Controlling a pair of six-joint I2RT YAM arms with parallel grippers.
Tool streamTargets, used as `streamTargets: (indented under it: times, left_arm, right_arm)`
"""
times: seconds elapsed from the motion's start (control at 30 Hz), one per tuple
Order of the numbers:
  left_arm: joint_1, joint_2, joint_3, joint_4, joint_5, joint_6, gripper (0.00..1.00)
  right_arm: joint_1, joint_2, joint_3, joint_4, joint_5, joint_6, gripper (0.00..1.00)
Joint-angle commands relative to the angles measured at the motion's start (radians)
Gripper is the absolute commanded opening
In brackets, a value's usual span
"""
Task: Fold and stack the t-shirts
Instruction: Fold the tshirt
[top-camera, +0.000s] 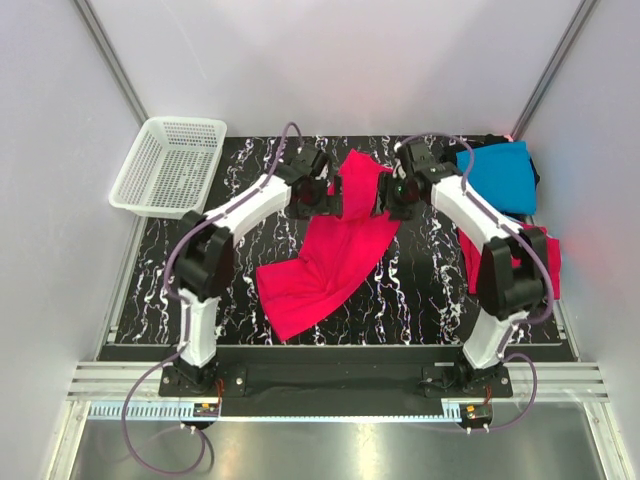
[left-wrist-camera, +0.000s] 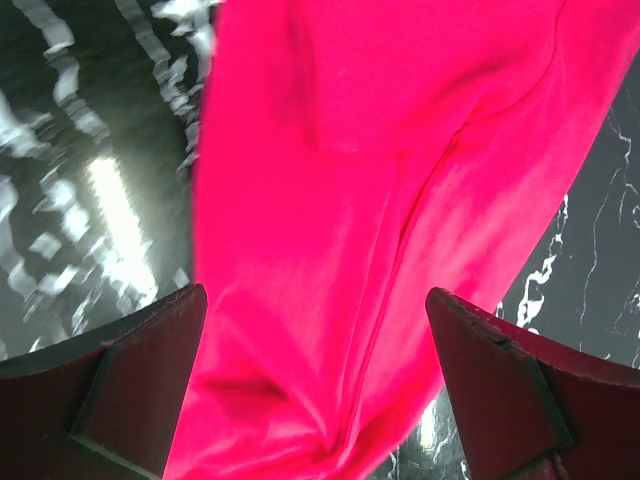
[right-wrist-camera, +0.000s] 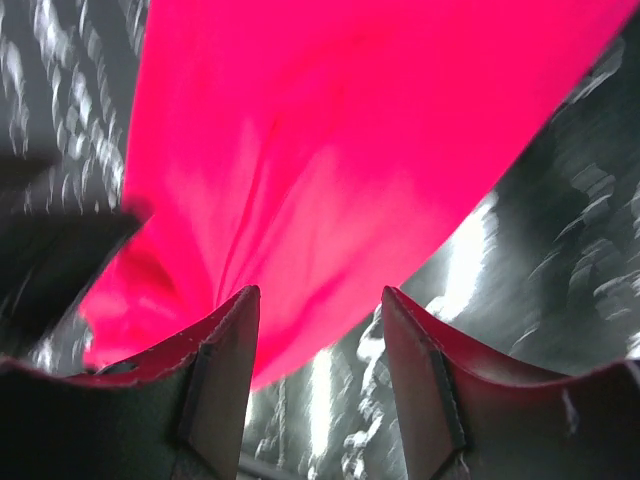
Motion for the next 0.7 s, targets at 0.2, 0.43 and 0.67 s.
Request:
streamTargets:
  times: [0.2, 0.43, 0.67]
  left_arm:
    - [0.065, 0.232, 0.327, -0.005, 0.262, 0.074, 0.99]
    - [0.068, 0.340, 0.456, 0.000, 0.400, 0.072, 0.99]
    - [0.069, 0.353, 0.408, 0.000, 0.420, 0.087, 0.99]
  right_arm:
    - [0.144, -0.298, -0.275, 0.156, -0.139, 0.104, 0.58]
    - [0.297, -0.283, -0.355, 0.187, -0.147, 0.138, 0.55]
    - [0.434, -0.162, -0.362, 0.204, -0.118, 0.173, 0.52]
